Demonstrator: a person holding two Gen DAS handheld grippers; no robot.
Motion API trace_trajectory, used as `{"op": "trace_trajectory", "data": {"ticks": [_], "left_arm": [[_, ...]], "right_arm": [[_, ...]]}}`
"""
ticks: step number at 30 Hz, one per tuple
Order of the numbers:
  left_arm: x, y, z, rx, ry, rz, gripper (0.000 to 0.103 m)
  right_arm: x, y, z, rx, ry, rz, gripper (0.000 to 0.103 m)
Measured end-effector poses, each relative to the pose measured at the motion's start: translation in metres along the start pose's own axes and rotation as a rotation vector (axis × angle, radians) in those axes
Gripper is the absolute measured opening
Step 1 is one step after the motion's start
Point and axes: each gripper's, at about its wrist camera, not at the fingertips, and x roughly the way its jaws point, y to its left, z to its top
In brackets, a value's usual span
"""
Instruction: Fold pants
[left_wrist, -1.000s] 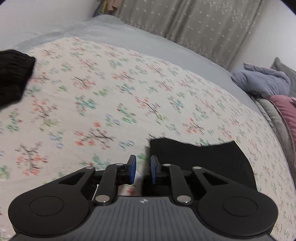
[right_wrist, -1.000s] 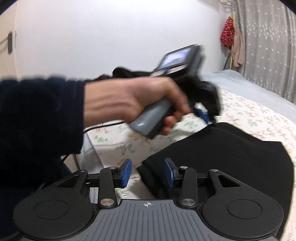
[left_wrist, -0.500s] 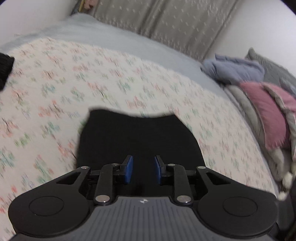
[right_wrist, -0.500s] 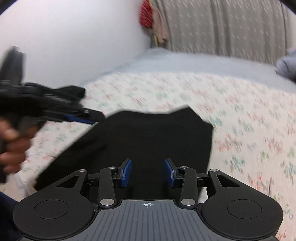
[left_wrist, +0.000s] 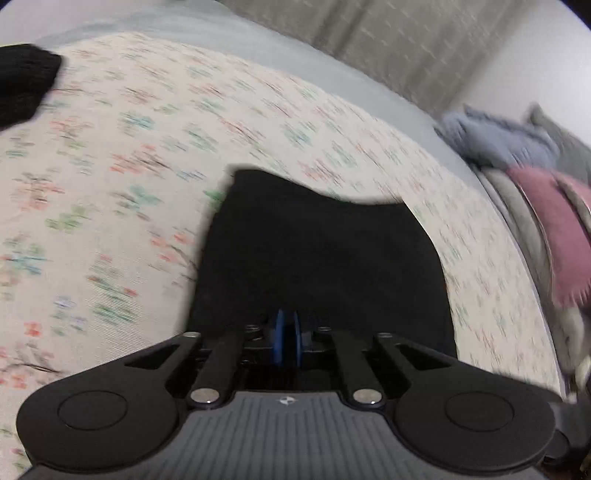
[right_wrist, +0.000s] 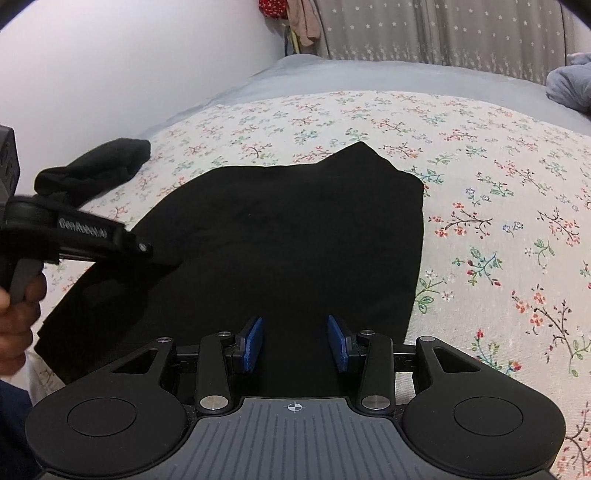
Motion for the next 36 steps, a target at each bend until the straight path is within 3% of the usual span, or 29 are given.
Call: {"op": "trace_trajectory", "data": {"ticks": [1, 2, 4, 6, 7, 9, 14, 16, 22, 26, 36], "left_arm": [[-0.003, 0.006, 0.002, -0.025, -0.023, 0.016, 0.033], [-0.005, 0.014, 0.004, -0.059, -0.031, 0.012, 0.048], [-0.006, 0.028, 0.006, -0.146, -0.011, -0.065, 0.071], [-0.007, 0.035, 0.005, -0.185, -0.009, -0.108, 0.078], [-0.007, 0.035, 0.004, -0.180, -0.011, -0.096, 0.087], [-0.004, 0.036, 0.003, -0.162, -0.003, -0.058, 0.093], [0.006, 0.043, -0.002, -0.205, 0.024, -0.120, 0.096], [0.005, 0.042, -0.002, -0.204, 0.026, -0.158, 0.099], [0.010, 0.047, 0.000, -0.227, 0.044, -0.172, 0.099], [0.012, 0.048, 0.002, -0.232, 0.051, -0.190, 0.099], [0.020, 0.056, 0.003, -0.247, 0.109, -0.223, 0.101]], "right_arm": [[-0.003, -0.003, 0.002, 0.017, 0.004, 0.000, 0.039], [-0.008, -0.006, 0.004, 0.037, 0.002, -0.003, 0.039], [-0.017, -0.010, 0.006, 0.045, -0.024, -0.033, 0.039], [-0.030, -0.011, 0.010, 0.026, -0.058, -0.041, 0.051], [-0.034, -0.013, 0.012, 0.033, -0.067, -0.034, 0.056], [-0.040, -0.024, 0.014, 0.081, -0.075, -0.017, 0.065], [-0.031, -0.047, 0.011, 0.189, -0.046, -0.036, 0.065], [-0.027, -0.054, 0.007, 0.234, -0.030, -0.008, 0.065], [-0.014, -0.081, -0.003, 0.441, -0.001, 0.084, 0.065], [-0.009, -0.081, -0.007, 0.462, -0.019, 0.117, 0.070], [-0.001, -0.092, -0.019, 0.624, -0.025, 0.267, 0.070]]}}
